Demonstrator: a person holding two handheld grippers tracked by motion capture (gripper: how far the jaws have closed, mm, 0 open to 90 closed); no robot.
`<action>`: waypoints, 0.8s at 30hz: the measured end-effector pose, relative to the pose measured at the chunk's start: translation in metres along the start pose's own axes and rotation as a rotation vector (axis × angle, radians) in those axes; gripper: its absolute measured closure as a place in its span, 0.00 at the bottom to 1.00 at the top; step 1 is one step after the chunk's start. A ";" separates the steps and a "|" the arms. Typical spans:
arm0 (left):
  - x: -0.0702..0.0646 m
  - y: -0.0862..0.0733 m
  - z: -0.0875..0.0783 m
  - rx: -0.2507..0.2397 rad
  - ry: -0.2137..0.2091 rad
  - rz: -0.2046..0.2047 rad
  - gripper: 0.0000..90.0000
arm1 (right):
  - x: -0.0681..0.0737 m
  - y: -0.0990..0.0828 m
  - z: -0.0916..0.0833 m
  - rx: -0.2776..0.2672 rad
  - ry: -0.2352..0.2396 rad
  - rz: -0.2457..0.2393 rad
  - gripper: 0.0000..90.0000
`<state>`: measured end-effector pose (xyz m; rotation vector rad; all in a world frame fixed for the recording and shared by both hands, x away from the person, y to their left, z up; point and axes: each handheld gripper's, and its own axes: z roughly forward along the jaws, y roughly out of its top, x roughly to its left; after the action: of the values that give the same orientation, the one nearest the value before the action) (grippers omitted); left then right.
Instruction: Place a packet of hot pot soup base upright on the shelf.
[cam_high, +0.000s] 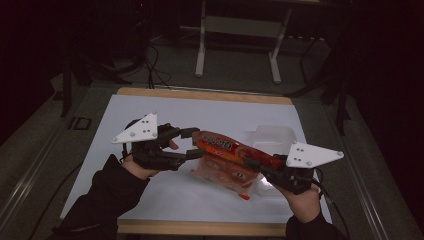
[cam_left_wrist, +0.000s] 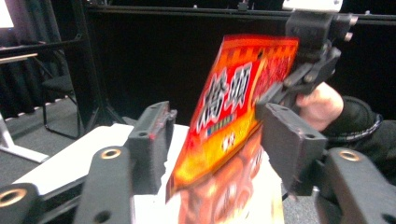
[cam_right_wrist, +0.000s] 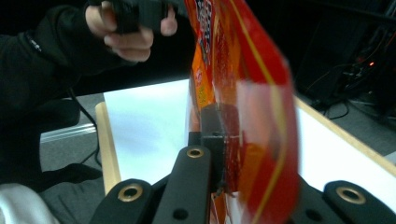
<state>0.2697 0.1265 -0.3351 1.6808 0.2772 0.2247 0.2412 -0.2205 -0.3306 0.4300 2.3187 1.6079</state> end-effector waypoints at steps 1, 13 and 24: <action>0.000 -0.002 0.000 0.002 0.004 -0.007 0.42 | -0.001 0.002 -0.001 -0.003 0.001 -0.003 1.00; 0.002 -0.028 -0.007 0.008 0.063 -0.031 0.07 | -0.011 0.025 -0.024 -0.062 -0.046 0.002 1.00; 0.004 -0.060 -0.012 0.087 0.126 -0.108 0.00 | -0.022 0.044 -0.052 -0.085 -0.121 0.002 1.00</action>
<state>0.2664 0.1463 -0.3932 1.7347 0.4767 0.2406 0.2448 -0.2588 -0.2700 0.4955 2.1534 1.6272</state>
